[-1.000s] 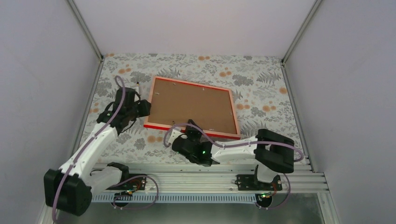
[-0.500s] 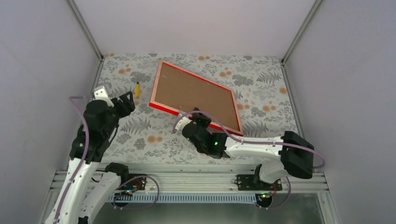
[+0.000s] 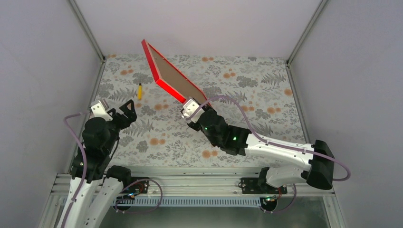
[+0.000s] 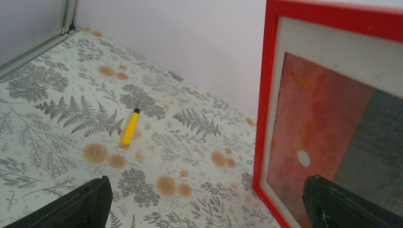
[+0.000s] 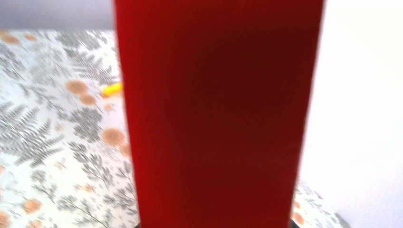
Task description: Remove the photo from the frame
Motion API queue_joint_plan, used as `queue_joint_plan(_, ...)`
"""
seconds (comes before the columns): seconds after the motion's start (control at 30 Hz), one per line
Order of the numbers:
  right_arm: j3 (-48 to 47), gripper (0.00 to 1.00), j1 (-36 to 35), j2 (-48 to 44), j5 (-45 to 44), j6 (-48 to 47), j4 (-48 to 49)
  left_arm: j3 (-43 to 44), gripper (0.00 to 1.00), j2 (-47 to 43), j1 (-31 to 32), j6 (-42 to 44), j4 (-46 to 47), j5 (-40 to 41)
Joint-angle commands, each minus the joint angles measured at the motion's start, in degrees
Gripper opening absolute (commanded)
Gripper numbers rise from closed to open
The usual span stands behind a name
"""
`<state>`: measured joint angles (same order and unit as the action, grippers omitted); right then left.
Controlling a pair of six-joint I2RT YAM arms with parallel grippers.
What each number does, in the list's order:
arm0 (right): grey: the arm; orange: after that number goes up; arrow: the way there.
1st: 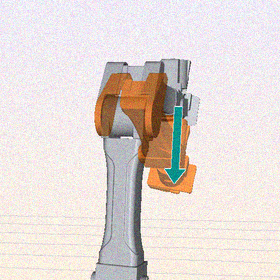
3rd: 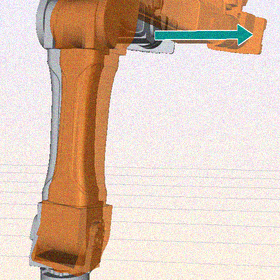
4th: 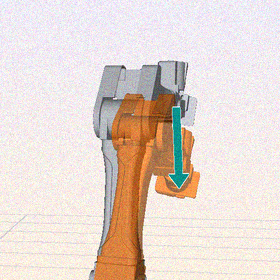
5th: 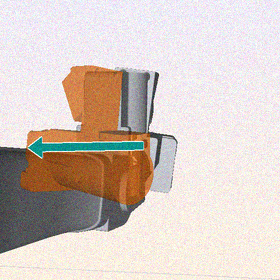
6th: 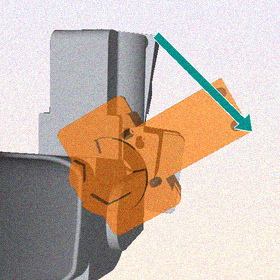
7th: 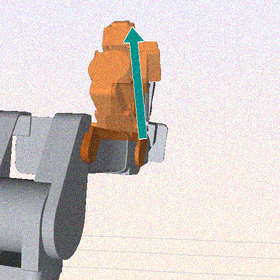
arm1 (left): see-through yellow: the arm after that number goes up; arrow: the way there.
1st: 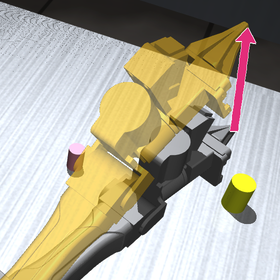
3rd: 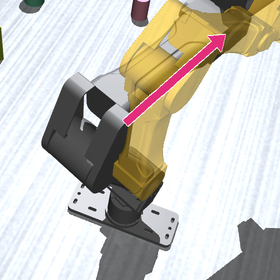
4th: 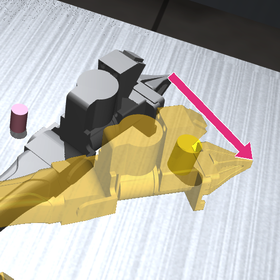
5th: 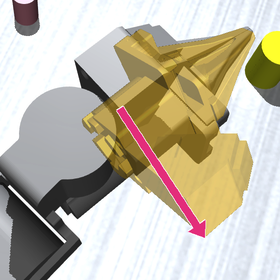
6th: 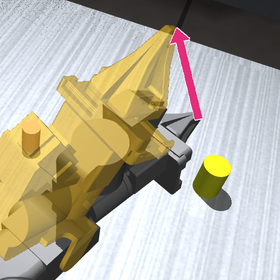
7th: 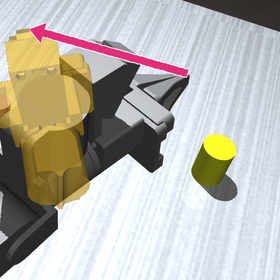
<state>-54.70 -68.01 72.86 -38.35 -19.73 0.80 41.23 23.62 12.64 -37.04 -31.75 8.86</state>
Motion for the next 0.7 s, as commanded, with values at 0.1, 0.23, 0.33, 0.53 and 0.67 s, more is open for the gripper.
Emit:
queue_joint_plan(0.1, -5.05, 0.04, 1.59, -4.08, 13.86, 13.53, 8.06, -1.84, 1.0, -1.0, -0.07, -0.79, 3.04, -2.25)
queue_joint_plan(0.23, -4.81, 0.04, 3.69, -5.06, 17.73, 20.91, 10.14, -2.54, 1.0, -0.59, -0.06, -1.0, 3.43, -3.58)
queue_joint_plan(0.33, -3.02, 0.04, 6.37, -6.4, 20.79, 28.83, 12.62, -2.45, 1.0, -0.05, 0.01, -0.93, 3.11, -4.14)
queue_joint_plan(0.53, 3.27, 0.04, 13.26, -8.54, 20.13, 48.34, 14.5, -1.57, 1.0, 1.44, -0.07, -1.11, 1.86, -5.13)
queue_joint_plan(0.67, 11.01, 0.04, 17.32, -10.72, 17.88, 64.6, 16.41, -1.42, 1.0, 2.21, -0.05, -1.53, 0.66, -5.95)
